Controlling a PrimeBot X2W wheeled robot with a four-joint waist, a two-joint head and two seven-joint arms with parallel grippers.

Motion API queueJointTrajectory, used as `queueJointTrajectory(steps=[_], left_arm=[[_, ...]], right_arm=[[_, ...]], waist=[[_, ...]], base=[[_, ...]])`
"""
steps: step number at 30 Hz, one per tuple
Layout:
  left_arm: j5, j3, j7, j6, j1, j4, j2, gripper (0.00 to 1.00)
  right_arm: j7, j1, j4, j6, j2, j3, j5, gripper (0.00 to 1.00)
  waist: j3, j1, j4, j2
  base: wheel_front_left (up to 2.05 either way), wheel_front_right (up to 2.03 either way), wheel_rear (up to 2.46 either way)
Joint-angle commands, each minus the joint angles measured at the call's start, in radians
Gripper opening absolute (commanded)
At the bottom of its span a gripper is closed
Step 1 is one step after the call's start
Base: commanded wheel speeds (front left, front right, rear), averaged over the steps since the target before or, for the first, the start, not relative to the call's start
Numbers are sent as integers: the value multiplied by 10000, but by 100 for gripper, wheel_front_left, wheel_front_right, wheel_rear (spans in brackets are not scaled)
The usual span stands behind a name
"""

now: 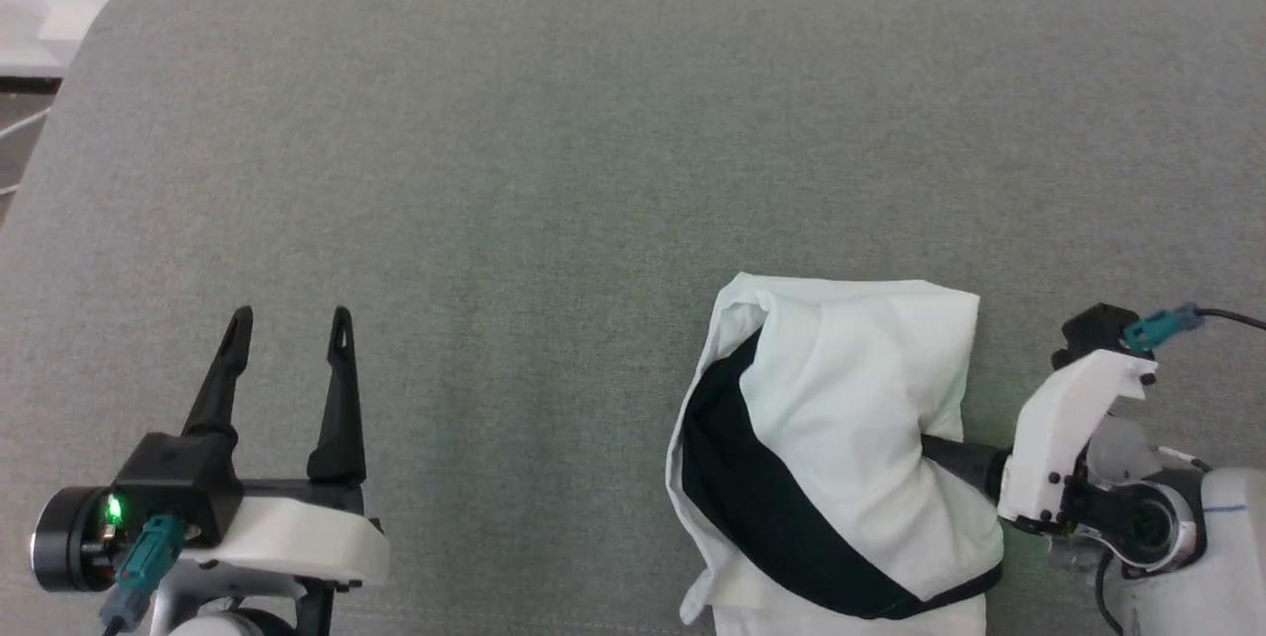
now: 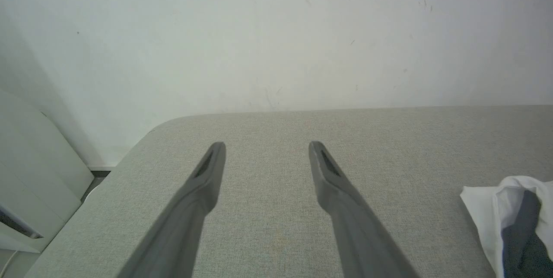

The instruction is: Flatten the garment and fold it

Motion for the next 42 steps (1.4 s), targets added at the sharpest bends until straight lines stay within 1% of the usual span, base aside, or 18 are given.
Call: queueJointTrajectory(steps=[1, 3, 4, 5, 6, 12, 17, 19, 21, 26, 30, 33, 37, 42], left_arm=[[-36, 0, -112, -54, -148, 76, -73, 100], [-44, -13, -154, -67, -159, 121, -103, 100], [-47, -23, -168, -75, -166, 143, -116, 100], [-53, -30, -178, -79, -170, 165, -127, 100], [-60, -35, -187, -80, -167, 188, -135, 100], [-77, -78, -148, -95, -152, 257, -119, 100], [-78, -130, -32, -94, -135, 272, -55, 100], [-89, -149, 24, -77, -93, 278, -30, 100], [-97, -155, 68, -36, -35, 250, -10, 100], [-117, -184, 172, 101, 170, 91, 16, 100], [-138, -161, 223, 273, 362, -198, 16, 100], [-128, -148, 295, 385, 433, -491, 36, 100], [-46, -177, 443, 460, 339, -925, 89, 100], [190, -232, 736, 495, -27, -1546, 251, 100]], right_arm=[[85, -139, 482, -9, 50, 196, -312, 100], [170, -123, 835, -9, 57, 419, -677, 100], [203, -103, 977, -9, 64, 452, -742, 56], [216, -102, 1097, -9, 72, 465, -775, 25], [236, -93, 1200, -9, 79, 512, -832, 0], [366, -121, 1312, -9, 110, 808, -725, 0], [462, -295, 935, -9, 116, 1236, -397, 0], [480, -368, 635, -9, -43, 1561, -386, 0], [423, -449, 258, -9, -340, 1938, -453, 0], [171, -633, -479, -9, -1675, 3201, -1119, 0], [-42, -977, -712, -9, -2695, 3974, -1458, 0], [-218, -1393, -667, -9, -3270, 4448, -1499, 0], [-638, -2041, -437, -9, -3843, 4724, -1674, 0], [-1383, -2775, 109, -9, -4330, 4576, -2046, 0]], waist=[[176, -1, 151, 0], [195, -1, 189, 0], [195, -1, 206, 0], [189, -1, 214, 0], [165, -1, 212, 0], [-29, -1, 118, 0], [-369, -1, -54, 0], [-542, -1, -148, 0], [-707, -1, -276, 0], [-945, -1, -732, 0], [-778, -1, -1407, 0], [-423, -1, -2093, 0], [239, -1, -2953, 0], [1271, -1, -3824, 0]], base=[[0, 0, 0], [0, 0, 0], [0, 0, 0], [0, 0, 0], [0, 0, 0], [0, 0, 0], [0, 0, 0], [0, 0, 0], [0, 0, 0], [0, 0, 0], [0, 0, 0], [0, 0, 0], [0, 0, 0], [0, 0, 0]])
